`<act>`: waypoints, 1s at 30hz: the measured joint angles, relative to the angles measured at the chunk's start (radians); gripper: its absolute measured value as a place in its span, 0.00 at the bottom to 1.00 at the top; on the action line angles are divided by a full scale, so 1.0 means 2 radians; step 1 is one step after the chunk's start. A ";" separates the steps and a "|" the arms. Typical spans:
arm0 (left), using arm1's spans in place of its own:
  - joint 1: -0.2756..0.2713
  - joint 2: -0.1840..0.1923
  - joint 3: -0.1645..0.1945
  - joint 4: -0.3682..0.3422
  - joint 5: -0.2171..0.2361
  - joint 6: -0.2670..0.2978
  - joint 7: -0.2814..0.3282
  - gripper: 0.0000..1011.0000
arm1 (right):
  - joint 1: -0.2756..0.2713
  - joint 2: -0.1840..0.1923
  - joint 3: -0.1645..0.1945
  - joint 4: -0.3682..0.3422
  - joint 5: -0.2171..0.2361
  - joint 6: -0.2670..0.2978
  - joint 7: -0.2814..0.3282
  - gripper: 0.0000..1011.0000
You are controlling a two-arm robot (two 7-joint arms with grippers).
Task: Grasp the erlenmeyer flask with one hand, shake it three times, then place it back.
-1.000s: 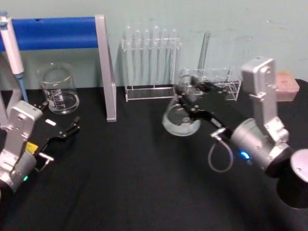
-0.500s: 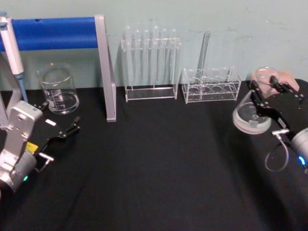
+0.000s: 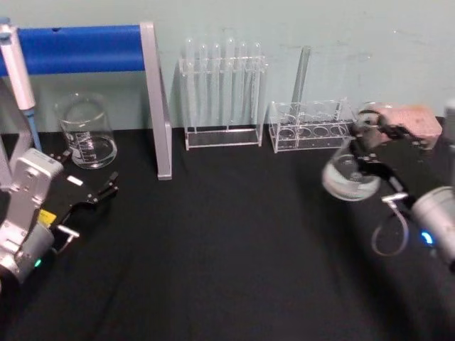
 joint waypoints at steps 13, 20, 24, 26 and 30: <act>0.000 0.000 0.000 0.000 0.000 0.000 0.000 0.99 | 0.063 0.005 -0.092 0.051 0.019 -0.009 0.104 0.44; 0.000 0.000 0.000 0.000 0.000 0.000 0.000 0.99 | 0.081 0.014 -0.114 0.067 0.036 -0.016 0.134 0.44; 0.000 0.000 0.000 0.000 0.000 0.000 0.000 0.99 | 0.087 0.021 -0.119 0.071 0.046 -0.018 0.145 0.44; 0.000 0.000 0.000 0.000 0.000 0.000 0.000 0.99 | 0.089 0.026 -0.121 0.074 0.052 -0.019 0.150 0.44; 0.000 0.000 0.000 0.000 0.000 0.000 0.000 0.99 | 0.092 0.033 -0.123 0.077 0.060 -0.021 0.157 0.44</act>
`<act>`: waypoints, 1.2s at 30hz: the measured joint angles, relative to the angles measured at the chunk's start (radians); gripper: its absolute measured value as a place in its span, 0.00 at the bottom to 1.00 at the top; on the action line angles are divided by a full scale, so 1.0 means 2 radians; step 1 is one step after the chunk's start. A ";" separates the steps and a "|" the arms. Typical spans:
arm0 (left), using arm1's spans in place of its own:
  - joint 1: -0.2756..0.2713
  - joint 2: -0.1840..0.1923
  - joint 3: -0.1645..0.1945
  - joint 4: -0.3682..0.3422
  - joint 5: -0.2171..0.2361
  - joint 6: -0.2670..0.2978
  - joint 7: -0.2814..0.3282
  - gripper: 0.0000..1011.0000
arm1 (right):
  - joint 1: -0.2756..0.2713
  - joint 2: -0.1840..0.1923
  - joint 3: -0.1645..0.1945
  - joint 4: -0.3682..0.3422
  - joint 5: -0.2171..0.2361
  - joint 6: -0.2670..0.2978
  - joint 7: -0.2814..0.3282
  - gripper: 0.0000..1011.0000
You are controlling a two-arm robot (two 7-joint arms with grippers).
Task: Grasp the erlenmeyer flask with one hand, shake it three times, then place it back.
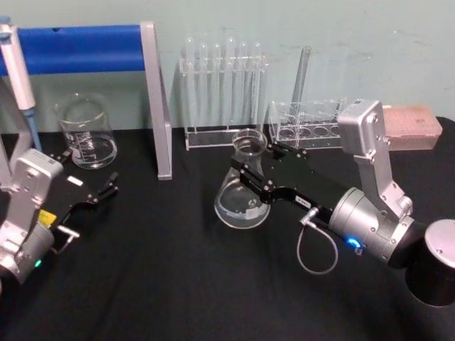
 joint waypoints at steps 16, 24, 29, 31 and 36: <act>0.000 0.000 0.000 0.000 0.000 0.000 0.000 0.99 | 0.012 0.039 -0.020 0.014 0.033 -0.013 0.047 0.44; 0.000 0.000 0.000 0.000 0.000 0.000 0.000 0.99 | 0.027 0.060 -0.037 0.039 0.050 -0.032 0.089 0.44; 0.000 0.000 0.000 0.000 0.000 0.000 0.000 0.99 | 0.032 0.068 -0.045 0.053 0.056 -0.042 0.104 0.44; 0.000 0.000 0.000 0.000 0.000 0.000 0.000 0.99 | 0.035 0.072 -0.048 0.060 0.060 -0.045 0.110 0.44; 0.000 0.000 0.000 0.000 0.000 0.000 0.000 0.99 | 0.041 0.075 -0.054 0.074 0.074 -0.050 0.125 0.44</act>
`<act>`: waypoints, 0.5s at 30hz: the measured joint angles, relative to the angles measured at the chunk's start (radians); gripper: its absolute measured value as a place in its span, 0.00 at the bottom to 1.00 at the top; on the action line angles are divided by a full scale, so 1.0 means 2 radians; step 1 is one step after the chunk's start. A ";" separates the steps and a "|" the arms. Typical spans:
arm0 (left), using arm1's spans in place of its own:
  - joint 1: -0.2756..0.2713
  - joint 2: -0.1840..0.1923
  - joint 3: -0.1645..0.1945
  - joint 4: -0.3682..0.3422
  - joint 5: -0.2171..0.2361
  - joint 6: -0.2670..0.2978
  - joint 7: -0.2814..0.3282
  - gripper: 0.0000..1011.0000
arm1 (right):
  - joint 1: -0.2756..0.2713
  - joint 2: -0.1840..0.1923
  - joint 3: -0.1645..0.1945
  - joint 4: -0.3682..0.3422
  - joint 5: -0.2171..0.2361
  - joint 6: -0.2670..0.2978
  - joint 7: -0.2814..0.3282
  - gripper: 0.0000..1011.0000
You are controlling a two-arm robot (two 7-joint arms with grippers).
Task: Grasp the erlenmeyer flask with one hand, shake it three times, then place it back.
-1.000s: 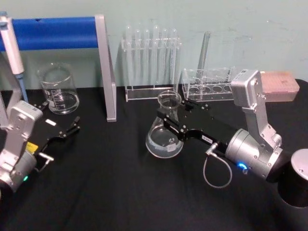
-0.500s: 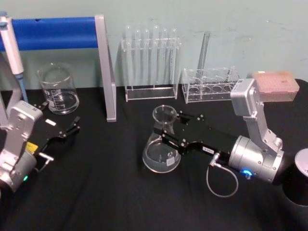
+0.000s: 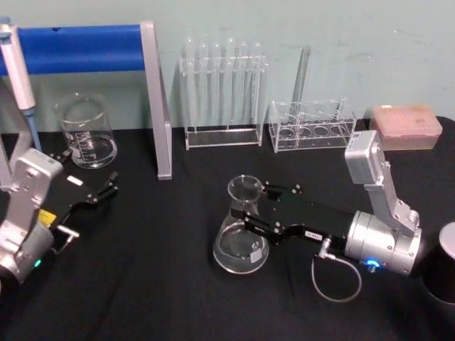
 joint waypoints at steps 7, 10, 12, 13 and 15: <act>0.000 0.000 0.000 0.000 0.000 0.000 0.000 0.99 | 0.009 0.003 -0.010 0.016 0.014 -0.008 0.013 0.44; 0.000 0.000 0.000 0.000 0.000 0.000 0.000 0.99 | 0.012 0.004 -0.014 0.019 0.017 -0.011 0.014 0.44; 0.000 0.000 0.000 0.000 0.000 0.000 0.000 0.99 | 0.013 0.005 -0.016 0.021 0.017 -0.011 0.015 0.44; 0.000 0.000 0.000 0.000 0.000 0.000 0.000 0.99 | 0.015 0.006 -0.019 0.022 0.018 -0.012 0.015 0.44; 0.000 0.000 0.000 0.000 0.000 0.000 0.000 0.99 | 0.016 0.007 -0.021 0.023 0.018 -0.013 0.015 0.44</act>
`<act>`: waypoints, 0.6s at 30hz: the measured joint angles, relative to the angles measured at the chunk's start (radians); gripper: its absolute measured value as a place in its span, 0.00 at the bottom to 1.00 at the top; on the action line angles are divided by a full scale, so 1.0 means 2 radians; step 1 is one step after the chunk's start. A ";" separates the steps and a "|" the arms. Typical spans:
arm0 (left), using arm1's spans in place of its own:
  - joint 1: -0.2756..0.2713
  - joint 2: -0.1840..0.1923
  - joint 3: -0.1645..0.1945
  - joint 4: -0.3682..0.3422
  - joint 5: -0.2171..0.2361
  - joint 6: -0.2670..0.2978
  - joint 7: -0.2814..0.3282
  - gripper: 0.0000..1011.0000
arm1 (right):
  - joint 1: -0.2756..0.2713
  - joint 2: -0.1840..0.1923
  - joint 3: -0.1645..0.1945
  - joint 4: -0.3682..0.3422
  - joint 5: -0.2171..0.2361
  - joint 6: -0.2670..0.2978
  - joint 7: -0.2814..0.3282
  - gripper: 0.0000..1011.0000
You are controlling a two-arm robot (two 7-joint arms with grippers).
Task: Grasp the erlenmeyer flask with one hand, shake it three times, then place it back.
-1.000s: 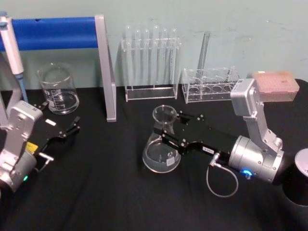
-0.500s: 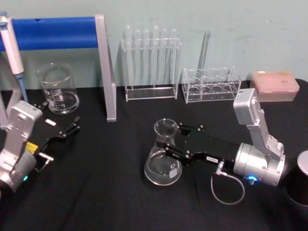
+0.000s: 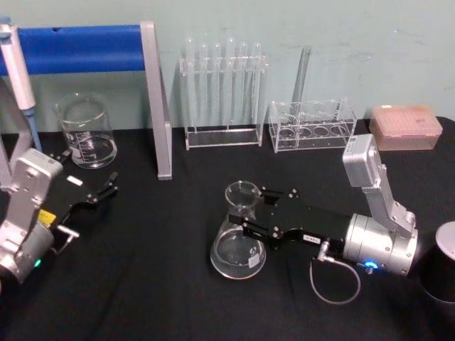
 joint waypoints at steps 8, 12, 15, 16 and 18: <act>0.000 0.000 0.000 0.000 0.000 0.000 0.000 0.99 | 0.007 0.005 -0.010 0.004 0.004 -0.003 -0.002 0.44; 0.000 0.000 0.000 0.000 0.000 0.000 0.000 0.99 | 0.010 0.006 -0.015 0.006 0.007 -0.005 -0.003 0.44; 0.000 0.000 0.000 0.000 0.000 0.000 0.000 0.99 | 0.012 0.008 -0.019 0.009 0.008 -0.006 -0.003 0.44; 0.000 0.000 0.000 0.000 0.000 0.000 0.000 0.99 | 0.013 0.008 -0.021 0.009 0.008 -0.006 -0.003 0.44; 0.000 0.000 0.000 0.000 0.000 0.000 0.000 0.99 | 0.014 0.009 -0.024 0.011 0.009 -0.007 -0.003 0.44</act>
